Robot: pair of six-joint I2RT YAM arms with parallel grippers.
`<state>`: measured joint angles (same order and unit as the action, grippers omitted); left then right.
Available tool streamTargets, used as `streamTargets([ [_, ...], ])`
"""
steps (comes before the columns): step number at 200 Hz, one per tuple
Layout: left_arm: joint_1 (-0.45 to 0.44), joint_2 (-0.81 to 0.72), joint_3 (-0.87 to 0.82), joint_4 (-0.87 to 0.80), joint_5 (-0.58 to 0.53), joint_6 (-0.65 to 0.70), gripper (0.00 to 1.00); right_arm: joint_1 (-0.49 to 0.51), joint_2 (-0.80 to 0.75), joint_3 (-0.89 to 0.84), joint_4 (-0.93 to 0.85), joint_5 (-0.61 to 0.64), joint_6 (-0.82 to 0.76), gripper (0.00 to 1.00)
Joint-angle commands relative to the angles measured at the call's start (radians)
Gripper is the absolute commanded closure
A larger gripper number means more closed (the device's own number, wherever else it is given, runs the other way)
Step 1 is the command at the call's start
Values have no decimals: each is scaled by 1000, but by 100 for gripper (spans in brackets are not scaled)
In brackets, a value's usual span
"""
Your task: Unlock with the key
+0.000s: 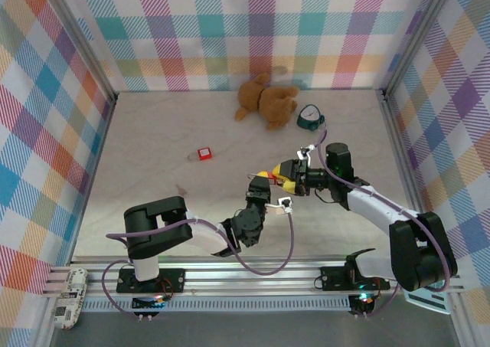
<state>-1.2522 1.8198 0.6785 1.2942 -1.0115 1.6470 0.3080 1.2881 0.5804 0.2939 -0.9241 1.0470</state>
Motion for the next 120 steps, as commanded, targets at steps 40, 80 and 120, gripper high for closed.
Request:
streamTargets([
  [40, 13, 25, 68, 66, 0, -19, 78, 10, 7, -25, 118, -48, 54, 53],
  [80, 12, 64, 87, 66, -5, -43, 77, 14, 39, -22, 181, -59, 102, 53],
  [120, 14, 83, 107, 66, 5, -60, 75, 17, 35, -22, 186, -59, 113, 53],
])
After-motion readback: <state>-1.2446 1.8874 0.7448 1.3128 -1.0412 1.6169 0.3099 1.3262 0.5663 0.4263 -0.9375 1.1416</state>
